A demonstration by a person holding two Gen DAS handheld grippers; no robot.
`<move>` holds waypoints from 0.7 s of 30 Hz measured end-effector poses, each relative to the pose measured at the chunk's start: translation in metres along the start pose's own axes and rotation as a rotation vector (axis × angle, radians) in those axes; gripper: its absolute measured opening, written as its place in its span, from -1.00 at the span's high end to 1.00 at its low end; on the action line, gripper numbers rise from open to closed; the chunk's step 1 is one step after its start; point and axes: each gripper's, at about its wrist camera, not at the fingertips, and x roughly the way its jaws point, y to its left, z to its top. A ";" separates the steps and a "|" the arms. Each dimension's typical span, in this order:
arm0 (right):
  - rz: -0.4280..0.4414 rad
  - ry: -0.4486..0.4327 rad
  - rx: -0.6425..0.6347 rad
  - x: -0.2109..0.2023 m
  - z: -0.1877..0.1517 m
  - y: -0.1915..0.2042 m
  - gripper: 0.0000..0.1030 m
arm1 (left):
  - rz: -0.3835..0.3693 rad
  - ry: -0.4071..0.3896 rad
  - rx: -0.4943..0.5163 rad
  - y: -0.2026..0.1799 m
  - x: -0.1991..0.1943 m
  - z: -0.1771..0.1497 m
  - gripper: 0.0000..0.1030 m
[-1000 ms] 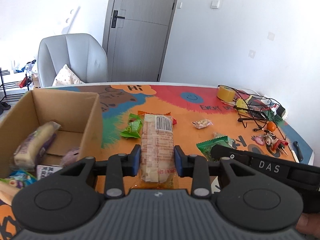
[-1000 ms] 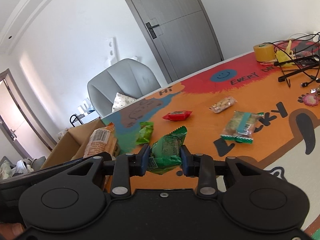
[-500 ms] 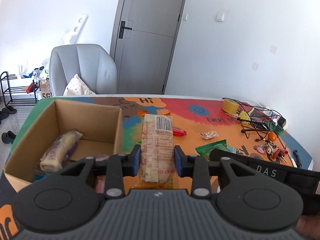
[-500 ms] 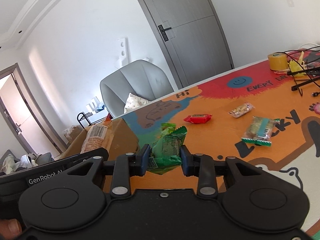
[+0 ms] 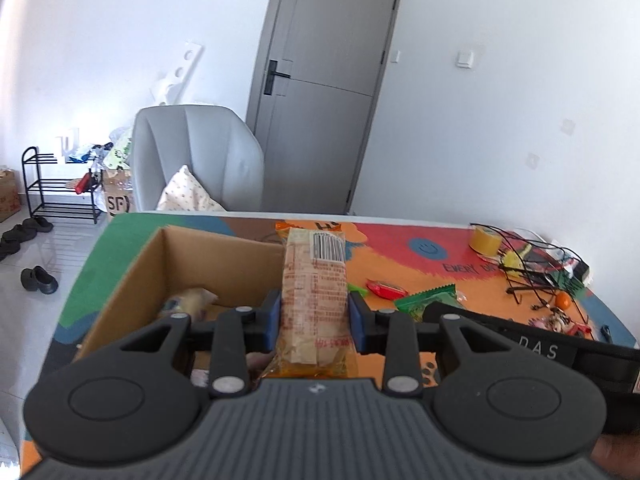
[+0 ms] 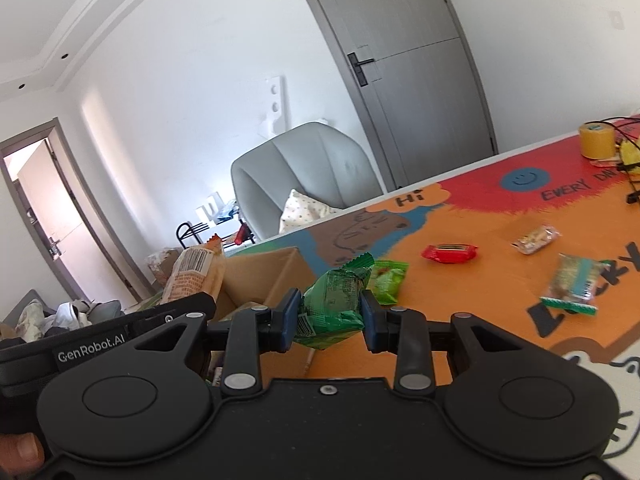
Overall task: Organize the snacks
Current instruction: 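Carry the biscuit pack to the box with left tool while right tool carries the green bag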
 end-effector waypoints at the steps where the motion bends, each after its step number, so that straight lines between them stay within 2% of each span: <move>1: 0.005 0.001 -0.002 0.002 0.001 0.003 0.35 | 0.007 -0.004 -0.003 0.004 -0.001 0.002 0.35; 9: 0.049 0.013 -0.020 0.025 0.006 0.023 0.35 | 0.055 -0.022 -0.028 0.033 0.004 0.016 0.35; 21: 0.097 0.044 -0.046 0.060 0.011 0.050 0.35 | 0.070 0.031 -0.053 0.068 0.038 0.023 0.35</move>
